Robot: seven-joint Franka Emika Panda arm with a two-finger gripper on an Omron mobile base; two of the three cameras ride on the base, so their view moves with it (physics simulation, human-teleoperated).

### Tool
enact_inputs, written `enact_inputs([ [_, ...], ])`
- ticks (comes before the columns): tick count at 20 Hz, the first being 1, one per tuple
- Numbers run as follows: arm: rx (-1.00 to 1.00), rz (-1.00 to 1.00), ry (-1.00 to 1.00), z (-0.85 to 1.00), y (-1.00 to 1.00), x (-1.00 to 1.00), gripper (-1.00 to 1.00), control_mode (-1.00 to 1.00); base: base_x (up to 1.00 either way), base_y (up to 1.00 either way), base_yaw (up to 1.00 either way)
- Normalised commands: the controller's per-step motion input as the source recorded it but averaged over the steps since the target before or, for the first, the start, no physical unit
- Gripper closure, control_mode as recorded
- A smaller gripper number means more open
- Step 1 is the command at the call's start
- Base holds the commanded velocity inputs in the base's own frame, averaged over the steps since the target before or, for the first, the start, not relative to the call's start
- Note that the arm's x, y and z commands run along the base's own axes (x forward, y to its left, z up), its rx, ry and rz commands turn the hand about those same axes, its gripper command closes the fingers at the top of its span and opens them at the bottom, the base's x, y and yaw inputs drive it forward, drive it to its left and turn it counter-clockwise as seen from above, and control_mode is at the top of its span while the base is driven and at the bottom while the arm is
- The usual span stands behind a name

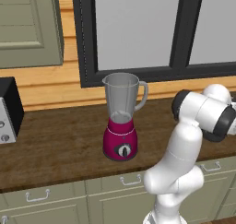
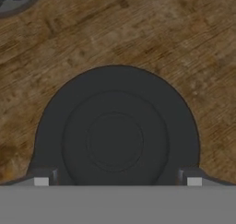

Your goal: Close the lid blender by securely placing the lid on top.

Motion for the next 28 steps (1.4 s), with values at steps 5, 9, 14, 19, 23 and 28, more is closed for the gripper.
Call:
enact_inputs([
  [5,0.02,0.0,0.0,0.0,-0.05,0.17,-1.0,-1.0,0.0,0.0,0.0],
  [9,0.01,0.0,0.0,-0.03,-0.04,0.14,-1.0,-1.0,0.0,0.0,0.0],
  [14,0.0,0.0,0.0,-0.14,-0.02,0.06,-1.0,-1.0,0.0,0.0,0.0],
  [19,0.0,0.0,0.0,-0.35,0.0,0.0,1.0,-1.0,0.0,0.0,0.0],
  [23,0.0,0.0,0.0,-0.34,0.0,0.0,1.0,-1.0,0.0,0.0,0.0],
  [28,0.0,0.0,0.0,-0.17,0.0,0.0,1.0,-1.0,0.0,0.0,0.0],
])
